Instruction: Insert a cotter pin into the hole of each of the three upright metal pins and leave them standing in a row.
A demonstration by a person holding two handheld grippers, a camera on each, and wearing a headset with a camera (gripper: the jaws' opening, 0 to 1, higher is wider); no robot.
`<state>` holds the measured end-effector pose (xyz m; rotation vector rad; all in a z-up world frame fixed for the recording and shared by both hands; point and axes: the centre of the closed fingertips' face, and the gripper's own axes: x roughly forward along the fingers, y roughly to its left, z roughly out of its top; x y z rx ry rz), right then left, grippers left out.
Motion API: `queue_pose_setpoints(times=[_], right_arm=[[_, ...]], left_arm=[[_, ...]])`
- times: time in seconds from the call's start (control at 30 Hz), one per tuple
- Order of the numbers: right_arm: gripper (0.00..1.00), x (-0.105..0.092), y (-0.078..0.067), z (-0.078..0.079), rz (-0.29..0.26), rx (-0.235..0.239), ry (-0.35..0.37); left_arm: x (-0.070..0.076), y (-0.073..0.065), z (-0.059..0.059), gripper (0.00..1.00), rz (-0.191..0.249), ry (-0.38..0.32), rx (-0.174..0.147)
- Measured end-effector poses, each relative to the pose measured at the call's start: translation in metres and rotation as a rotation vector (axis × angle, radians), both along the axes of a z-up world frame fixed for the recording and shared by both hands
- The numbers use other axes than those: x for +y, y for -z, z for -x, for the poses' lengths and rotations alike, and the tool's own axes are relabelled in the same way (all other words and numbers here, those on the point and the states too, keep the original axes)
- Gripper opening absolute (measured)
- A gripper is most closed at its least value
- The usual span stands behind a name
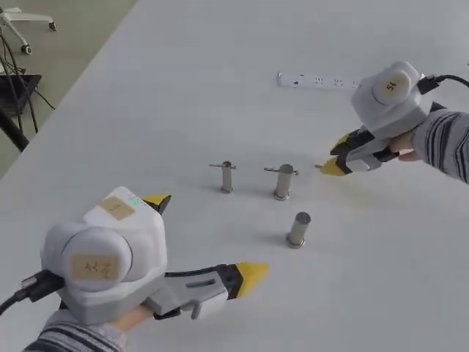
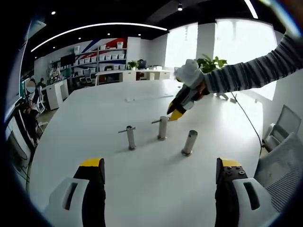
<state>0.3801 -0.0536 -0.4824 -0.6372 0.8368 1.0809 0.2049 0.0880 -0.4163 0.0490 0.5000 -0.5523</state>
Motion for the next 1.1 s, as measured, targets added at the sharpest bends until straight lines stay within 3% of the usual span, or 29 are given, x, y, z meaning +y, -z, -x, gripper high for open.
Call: queue_pose_setpoints(times=[0.2,0.4,0.73,0.87,1.1], right_arm=[[0.18,0.0,0.002,-0.002,0.011,-0.005,-0.01],[0.17,-0.001,0.001,0.001,0.018,0.004,-0.01],[0.14,-0.016,0.007,0.007,0.082,0.022,-0.022],[0.07,-0.025,0.011,0.006,0.127,0.015,-0.014],[0.03,-0.026,0.011,0.008,0.13,0.029,-0.022]], left_arm=[[0.002,0.005,0.002,0.95,-0.019,0.005,0.017],[0.004,0.005,0.003,0.94,-0.008,0.002,0.018],[0.003,0.007,0.002,0.93,-0.002,0.004,0.023],[0.002,0.006,0.001,0.93,0.001,0.006,0.022],[0.0,0.007,0.001,0.92,-0.002,0.014,0.028]])
